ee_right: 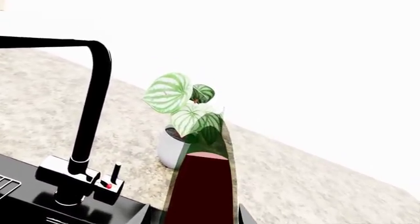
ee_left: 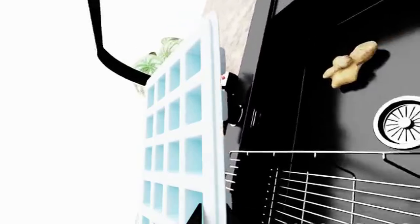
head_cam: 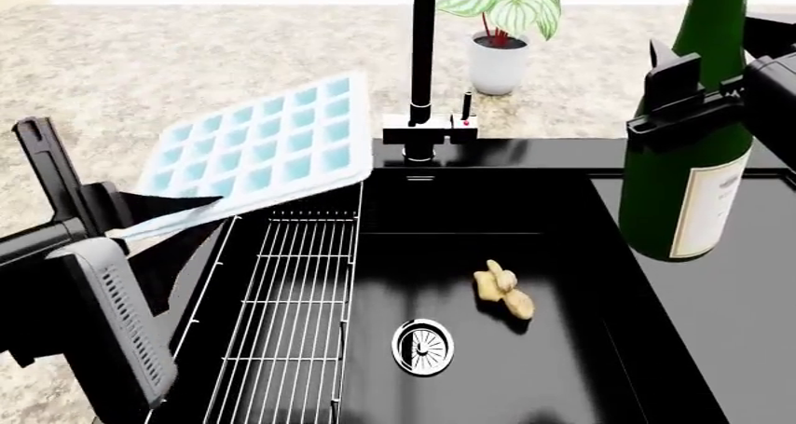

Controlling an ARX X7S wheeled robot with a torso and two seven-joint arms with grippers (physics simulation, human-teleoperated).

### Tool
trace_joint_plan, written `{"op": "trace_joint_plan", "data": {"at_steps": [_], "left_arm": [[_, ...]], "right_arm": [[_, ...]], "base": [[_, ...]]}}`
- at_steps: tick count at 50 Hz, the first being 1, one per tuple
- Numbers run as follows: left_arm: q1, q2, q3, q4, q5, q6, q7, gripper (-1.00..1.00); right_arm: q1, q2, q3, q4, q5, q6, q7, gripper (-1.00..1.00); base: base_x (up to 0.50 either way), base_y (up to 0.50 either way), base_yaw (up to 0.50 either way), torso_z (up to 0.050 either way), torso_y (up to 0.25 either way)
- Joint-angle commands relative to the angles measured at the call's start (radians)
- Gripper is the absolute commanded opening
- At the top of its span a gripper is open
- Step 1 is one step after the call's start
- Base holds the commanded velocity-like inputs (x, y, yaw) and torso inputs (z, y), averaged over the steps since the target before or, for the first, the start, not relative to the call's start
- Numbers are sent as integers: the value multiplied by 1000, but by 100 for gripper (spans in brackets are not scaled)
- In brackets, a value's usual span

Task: Pick the bottle and ice cube tray and place them in the sink. Then turn on the water.

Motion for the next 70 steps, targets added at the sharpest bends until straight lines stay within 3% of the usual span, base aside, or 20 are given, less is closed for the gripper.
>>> {"op": "trace_joint_plan", "data": {"at_steps": [1,21,33,44,56,70], "left_arm": [[-42,158,15,3,61,-47,107,-100],[-157,411,34,-18,79,-106,277,-100],[-230,567,28,-58,17,-159,344,-100],[-255,670,39,-72,-42,-220,361,-100],[-323,735,120,-110,-50,-335,473,-100],[-372,869,-11,-198,-350,-608,384,-100]], "right_arm": [[-2,12,13,-7,-14,-7,10,-100],[-52,56,55,-23,19,-28,34,-100],[-71,84,72,-21,29,-38,40,-100],[-36,85,61,-10,40,-24,50,-100],[-60,121,91,-18,66,-30,66,-100],[-106,152,128,-32,89,-53,79,-100]], "base": [[0,0,0,0,0],[0,0,0,1,1],[0,0,0,0,1],[0,0,0,1,0],[0,0,0,0,1],[0,0,0,0,1]]}}
